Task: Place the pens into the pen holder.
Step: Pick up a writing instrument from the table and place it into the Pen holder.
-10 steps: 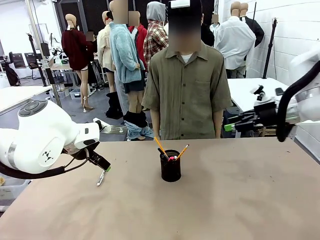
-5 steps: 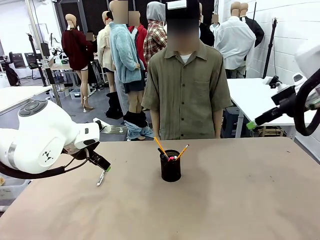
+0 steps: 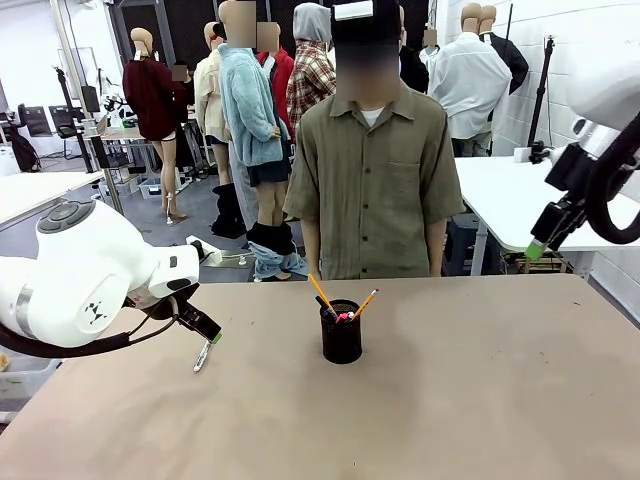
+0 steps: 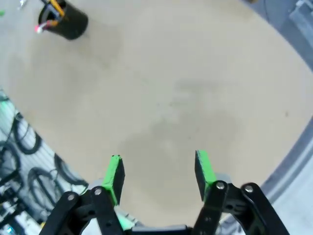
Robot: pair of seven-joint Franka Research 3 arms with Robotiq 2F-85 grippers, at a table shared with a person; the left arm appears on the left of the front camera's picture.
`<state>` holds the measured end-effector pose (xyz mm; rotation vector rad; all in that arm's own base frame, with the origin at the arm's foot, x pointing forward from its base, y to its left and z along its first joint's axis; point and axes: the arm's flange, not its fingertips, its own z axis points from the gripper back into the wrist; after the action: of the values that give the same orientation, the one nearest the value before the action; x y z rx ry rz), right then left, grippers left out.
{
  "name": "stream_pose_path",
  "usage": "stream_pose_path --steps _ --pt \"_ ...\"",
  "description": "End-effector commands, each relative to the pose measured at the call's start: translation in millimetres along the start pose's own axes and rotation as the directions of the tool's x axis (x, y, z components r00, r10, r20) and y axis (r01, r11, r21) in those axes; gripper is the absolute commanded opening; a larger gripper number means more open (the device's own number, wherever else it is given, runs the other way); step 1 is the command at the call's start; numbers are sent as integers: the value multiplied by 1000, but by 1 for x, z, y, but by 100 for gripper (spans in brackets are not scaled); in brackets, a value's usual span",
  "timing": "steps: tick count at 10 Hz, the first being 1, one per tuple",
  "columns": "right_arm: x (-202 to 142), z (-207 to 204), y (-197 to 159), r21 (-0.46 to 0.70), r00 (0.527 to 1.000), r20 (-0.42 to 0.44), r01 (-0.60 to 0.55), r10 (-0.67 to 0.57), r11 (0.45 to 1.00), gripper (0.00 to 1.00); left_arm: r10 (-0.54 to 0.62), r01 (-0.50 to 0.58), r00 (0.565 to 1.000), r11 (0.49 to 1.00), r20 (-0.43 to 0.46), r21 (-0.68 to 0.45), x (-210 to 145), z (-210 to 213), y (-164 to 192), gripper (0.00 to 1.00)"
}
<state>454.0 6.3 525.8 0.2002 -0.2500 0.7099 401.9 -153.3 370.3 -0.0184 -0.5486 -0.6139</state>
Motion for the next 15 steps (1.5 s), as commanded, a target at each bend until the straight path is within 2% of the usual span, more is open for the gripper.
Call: stream_pose_path --steps 1,2,3,5,8,10,15 --pt "-12 0 -12 -1 998 36 45 -45 999 72 44 -41 998 996 -40 74 2 7 -3 100" --pt "-12 0 -12 -1 998 36 45 -45 999 72 91 -85 993 994 -81 73 13 5 6 100" --pt "-12 0 -12 -1 998 36 45 -45 999 72 85 -72 975 995 -208 66 27 -5 16 100" --pt "-12 0 -12 -1 998 36 45 -45 999 72 114 -109 950 993 -291 34 47 -25 34 100" --pt "-12 0 -12 -1 998 36 45 -45 999 72 144 -167 927 985 -346 -36 64 -60 49 100" --pt "-12 0 -12 -1 998 36 45 -45 999 72 186 -208 915 978 -357 -24 68 -74 51 100" --pt "-12 0 -12 -1 998 36 45 -45 999 72 185 -214 891 977 -415 -23 61 -104 48 100"
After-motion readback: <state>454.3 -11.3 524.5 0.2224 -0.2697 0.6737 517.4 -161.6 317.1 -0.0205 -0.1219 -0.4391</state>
